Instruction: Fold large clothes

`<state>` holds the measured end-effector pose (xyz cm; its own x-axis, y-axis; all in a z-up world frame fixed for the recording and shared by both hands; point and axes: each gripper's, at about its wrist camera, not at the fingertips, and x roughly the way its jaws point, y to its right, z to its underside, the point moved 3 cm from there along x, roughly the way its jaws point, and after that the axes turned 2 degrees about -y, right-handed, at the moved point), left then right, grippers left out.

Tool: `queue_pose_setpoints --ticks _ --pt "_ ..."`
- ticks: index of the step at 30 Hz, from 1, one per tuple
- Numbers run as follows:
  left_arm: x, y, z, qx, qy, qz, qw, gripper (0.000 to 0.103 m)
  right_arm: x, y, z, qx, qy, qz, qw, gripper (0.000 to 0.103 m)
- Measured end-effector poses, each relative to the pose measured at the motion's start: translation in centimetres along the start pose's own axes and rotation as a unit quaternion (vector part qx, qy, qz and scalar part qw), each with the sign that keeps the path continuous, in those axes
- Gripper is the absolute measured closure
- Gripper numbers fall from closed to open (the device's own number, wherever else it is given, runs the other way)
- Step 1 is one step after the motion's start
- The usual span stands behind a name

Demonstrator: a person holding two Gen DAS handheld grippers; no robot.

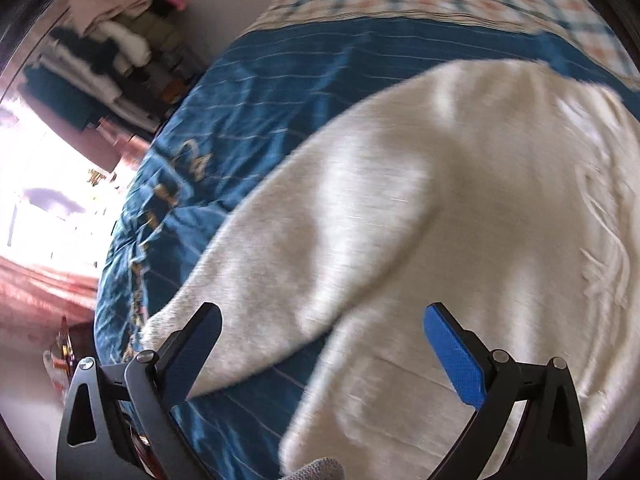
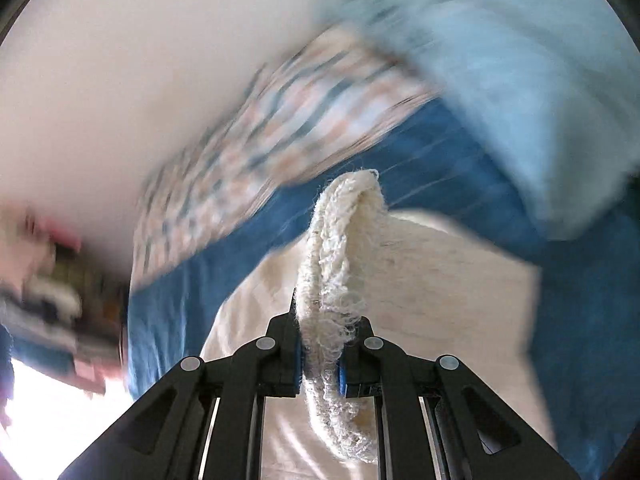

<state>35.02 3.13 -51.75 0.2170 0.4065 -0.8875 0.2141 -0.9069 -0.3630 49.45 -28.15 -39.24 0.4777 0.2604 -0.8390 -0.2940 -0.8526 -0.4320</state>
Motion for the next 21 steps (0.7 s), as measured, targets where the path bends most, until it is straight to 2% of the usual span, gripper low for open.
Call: queue_pose_setpoints --ticks 3,5,6,8,10,11,13,14,15,16,18,20,21 --pt "1.5 -3.0 -0.3 -0.019 -0.005 -0.013 0.9997 0.0 8.4 -6.0 3.9 -0.072 -0.061 0.009 0.996 0.09" --pt "2.6 -5.1 -0.2 -0.032 -0.012 -0.022 0.9992 0.0 15.1 -9.8 6.7 -0.128 -0.109 0.026 0.985 0.09" --pt "3.0 -5.9 -0.1 -0.038 -0.016 -0.024 0.9989 0.0 16.5 -11.0 8.3 -0.141 -0.122 0.031 0.982 0.09" --pt "3.9 -7.5 0.4 -0.05 -0.028 -0.029 0.9979 0.0 22.0 -12.5 11.1 -0.181 -0.179 0.058 0.965 0.089" --pt "4.7 -9.3 1.2 -0.07 -0.047 -0.027 0.9961 0.0 24.7 -13.0 13.4 -0.189 -0.217 0.064 0.956 0.081" --pt "4.9 -9.9 1.6 -0.08 -0.057 -0.024 0.9949 0.0 25.0 -13.2 13.9 -0.184 -0.226 0.052 0.955 0.074" --pt "5.1 -11.9 3.1 -0.112 -0.079 -0.008 0.9905 0.0 24.2 -13.1 13.8 -0.179 -0.217 0.033 0.959 0.05" --pt "5.0 -12.8 4.0 -0.13 -0.089 0.001 0.9876 0.0 23.3 -13.2 13.8 -0.18 -0.21 0.038 0.96 0.027" --pt "5.1 -13.9 5.1 -0.152 -0.1 0.015 0.9832 0.0 21.9 -12.7 13.8 -0.186 -0.192 0.049 0.962 0.02" --pt "5.3 -14.8 6.3 -0.176 -0.116 0.033 0.9769 0.0 20.5 -12.3 14.0 -0.192 -0.179 0.061 0.963 0.02" --pt "6.3 -16.5 9.4 -0.242 -0.153 0.091 0.9538 0.0 18.0 -11.4 14.8 -0.2 -0.159 0.096 0.962 0.02" --pt "7.3 -16.9 11.5 -0.283 -0.18 0.123 0.934 0.0 15.9 -10.0 15.5 -0.192 -0.149 0.117 0.963 0.02" --pt "8.1 -17.0 12.7 -0.308 -0.197 0.141 0.9199 0.0 15.2 -9.1 15.9 -0.184 -0.147 0.126 0.964 0.02"
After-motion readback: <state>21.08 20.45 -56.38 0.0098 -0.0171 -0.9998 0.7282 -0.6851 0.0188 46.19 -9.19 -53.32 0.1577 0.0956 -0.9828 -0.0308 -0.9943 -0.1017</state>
